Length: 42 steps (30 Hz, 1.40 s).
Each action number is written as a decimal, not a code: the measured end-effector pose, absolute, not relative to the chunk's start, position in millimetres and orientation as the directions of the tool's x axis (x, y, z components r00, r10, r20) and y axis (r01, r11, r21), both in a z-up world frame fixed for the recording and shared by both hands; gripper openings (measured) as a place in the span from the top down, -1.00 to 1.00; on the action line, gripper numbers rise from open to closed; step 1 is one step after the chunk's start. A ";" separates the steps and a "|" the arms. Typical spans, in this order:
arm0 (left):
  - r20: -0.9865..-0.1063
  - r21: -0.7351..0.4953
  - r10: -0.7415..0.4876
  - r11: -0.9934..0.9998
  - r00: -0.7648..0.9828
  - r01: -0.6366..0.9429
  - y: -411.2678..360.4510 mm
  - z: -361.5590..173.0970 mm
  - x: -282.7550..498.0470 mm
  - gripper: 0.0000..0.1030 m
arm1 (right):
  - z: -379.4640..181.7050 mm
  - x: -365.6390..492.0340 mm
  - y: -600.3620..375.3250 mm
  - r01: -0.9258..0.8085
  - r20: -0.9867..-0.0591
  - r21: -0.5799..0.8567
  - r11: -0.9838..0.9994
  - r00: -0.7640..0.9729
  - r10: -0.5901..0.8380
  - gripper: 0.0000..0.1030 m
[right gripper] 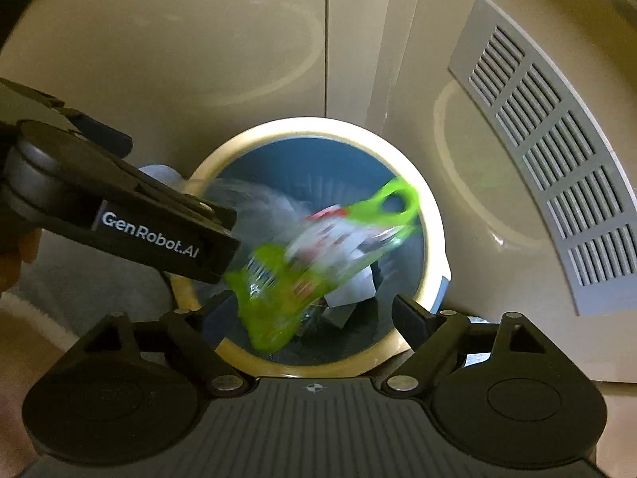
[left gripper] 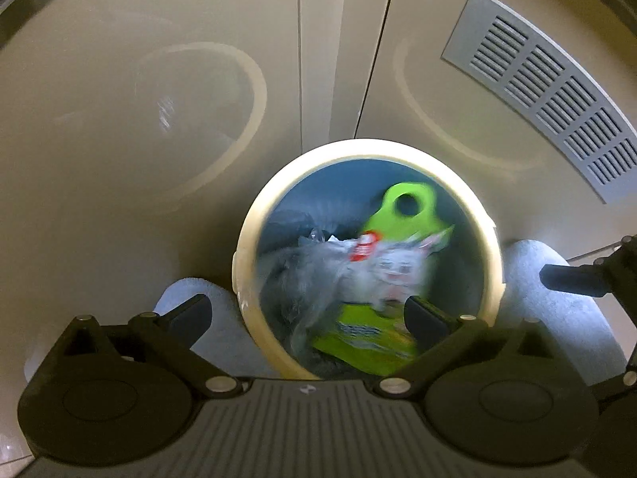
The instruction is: Collect trash
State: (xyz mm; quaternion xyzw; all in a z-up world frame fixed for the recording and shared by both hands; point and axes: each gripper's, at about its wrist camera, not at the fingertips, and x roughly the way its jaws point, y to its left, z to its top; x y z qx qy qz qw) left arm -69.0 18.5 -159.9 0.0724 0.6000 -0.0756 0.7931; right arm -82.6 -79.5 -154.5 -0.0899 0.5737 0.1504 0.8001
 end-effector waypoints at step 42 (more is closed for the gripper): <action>-0.894 0.094 -0.020 0.968 0.448 0.232 34.9 -87.5 -134.5 -0.99 | -81.9 -164.5 -105.2 -0.286 -0.837 -0.004 0.958 0.525 0.153 -0.75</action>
